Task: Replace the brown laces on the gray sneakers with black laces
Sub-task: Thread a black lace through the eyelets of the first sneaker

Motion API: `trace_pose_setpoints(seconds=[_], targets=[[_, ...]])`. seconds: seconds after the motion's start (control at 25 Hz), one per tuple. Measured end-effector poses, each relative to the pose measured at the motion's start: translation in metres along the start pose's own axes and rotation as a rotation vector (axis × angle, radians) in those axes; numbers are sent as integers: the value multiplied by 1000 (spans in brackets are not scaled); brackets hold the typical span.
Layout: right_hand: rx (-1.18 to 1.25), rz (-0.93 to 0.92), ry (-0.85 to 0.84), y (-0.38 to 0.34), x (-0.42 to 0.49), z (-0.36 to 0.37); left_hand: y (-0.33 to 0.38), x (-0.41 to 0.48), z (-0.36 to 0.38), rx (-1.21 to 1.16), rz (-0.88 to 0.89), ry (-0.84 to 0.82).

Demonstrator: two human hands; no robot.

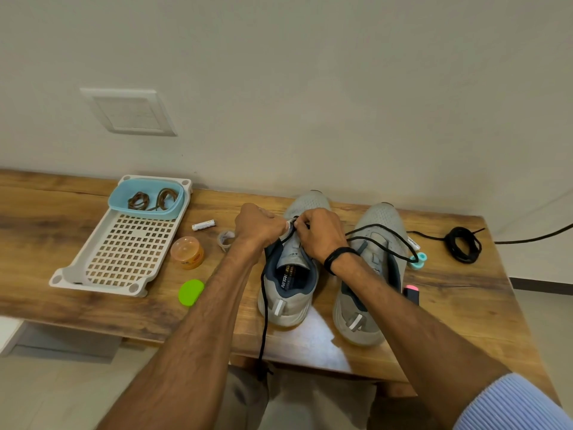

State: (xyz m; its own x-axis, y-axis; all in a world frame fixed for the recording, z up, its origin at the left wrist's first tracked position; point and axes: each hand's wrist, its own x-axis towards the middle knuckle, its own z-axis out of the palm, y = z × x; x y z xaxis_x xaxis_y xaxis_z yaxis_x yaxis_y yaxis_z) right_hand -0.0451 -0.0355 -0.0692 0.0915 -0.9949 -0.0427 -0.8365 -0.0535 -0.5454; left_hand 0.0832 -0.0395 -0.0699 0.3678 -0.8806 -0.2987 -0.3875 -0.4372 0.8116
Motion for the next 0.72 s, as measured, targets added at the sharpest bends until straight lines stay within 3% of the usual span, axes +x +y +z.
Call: trace_pose_setpoints(seconds=[0.2, 0.48, 0.72], targets=[[-11, 58, -12, -9, -5, 1, 6, -13, -1, 85, 81, 45], [96, 224, 80, -15, -5, 4, 5, -20, -4, 65, 104, -105], [223, 297, 113, -16, -4, 11, 3, -27, -4, 19, 124, -40]])
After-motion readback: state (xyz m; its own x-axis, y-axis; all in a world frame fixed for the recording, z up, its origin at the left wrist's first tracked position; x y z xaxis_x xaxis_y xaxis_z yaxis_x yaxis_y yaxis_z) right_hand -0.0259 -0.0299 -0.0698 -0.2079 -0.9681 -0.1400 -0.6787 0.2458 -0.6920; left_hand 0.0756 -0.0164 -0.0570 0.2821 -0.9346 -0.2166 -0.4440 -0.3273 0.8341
